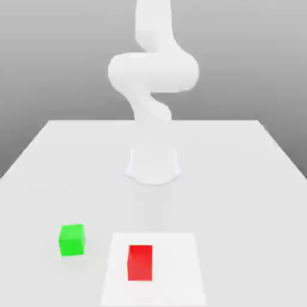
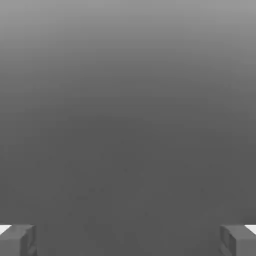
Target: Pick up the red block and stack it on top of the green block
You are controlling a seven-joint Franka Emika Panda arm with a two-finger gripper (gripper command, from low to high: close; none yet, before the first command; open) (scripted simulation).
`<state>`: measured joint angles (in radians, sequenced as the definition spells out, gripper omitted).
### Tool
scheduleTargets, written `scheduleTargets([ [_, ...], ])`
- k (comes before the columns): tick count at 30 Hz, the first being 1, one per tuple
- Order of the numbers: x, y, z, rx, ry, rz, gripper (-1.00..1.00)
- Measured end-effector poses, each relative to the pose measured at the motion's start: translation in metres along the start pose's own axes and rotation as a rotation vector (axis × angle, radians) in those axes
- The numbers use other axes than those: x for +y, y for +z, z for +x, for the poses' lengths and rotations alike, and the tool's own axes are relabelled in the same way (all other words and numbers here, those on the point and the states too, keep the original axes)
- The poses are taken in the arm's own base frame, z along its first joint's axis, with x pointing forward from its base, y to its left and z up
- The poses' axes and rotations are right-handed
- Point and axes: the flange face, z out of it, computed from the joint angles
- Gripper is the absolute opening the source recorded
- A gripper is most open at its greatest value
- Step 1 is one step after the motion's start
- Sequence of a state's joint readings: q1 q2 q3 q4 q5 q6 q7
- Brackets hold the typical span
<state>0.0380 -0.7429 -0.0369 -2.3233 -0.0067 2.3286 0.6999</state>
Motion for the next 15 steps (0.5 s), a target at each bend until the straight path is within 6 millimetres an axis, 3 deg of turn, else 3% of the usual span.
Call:
scheduleTargets([
  [7, 0.022, 0.102, -0.011, -0.151, -0.273, -0.041, 0.00],
  [15, 0.056, 0.205, -0.046, -0.322, -0.579, -0.061, 0.00],
])
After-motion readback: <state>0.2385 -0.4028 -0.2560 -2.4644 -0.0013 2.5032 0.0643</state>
